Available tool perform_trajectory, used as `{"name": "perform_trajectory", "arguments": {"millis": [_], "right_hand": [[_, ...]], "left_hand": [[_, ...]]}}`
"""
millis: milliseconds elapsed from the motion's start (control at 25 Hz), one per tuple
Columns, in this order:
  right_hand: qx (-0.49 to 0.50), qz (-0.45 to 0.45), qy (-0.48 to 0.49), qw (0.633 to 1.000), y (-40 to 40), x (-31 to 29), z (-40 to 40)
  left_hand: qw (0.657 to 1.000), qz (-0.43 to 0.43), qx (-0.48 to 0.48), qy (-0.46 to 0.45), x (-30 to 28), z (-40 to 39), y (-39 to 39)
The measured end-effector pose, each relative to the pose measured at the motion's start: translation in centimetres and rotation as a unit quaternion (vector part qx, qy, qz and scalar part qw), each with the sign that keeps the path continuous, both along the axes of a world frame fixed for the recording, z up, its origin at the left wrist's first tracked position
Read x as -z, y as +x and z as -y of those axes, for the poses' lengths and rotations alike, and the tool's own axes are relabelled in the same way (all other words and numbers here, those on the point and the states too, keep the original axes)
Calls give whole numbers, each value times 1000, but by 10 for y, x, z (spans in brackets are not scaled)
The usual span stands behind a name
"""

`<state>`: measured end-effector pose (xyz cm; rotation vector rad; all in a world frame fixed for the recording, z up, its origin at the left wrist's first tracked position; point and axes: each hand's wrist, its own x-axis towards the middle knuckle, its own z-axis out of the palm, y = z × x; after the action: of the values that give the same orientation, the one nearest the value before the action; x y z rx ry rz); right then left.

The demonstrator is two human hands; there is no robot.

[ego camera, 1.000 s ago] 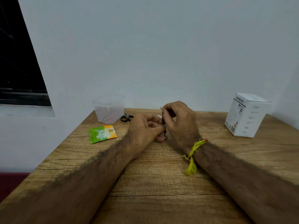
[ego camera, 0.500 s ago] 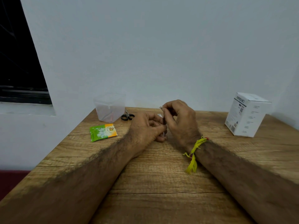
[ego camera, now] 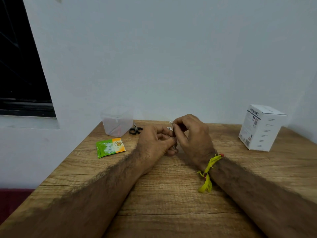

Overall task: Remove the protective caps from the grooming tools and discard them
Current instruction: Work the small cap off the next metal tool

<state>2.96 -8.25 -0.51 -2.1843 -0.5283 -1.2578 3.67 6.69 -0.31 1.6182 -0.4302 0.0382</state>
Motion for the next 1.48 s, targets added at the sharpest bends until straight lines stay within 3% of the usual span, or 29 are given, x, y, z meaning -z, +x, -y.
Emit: {"name": "perform_trajectory", "arguments": {"millis": [680,1320,1480], "right_hand": [[-8,-19,-38,999,-3,0,2],[-21,-24,-71,997,-3,-2,8],[-63,-36,-63,995,-3,-5,10]], "left_hand": [[999,8,1,-33,-1,-1,0],[994,-33,50,-89,-4,-6,-1],[989,-90,43,-113,-11,-8,-1]]}}
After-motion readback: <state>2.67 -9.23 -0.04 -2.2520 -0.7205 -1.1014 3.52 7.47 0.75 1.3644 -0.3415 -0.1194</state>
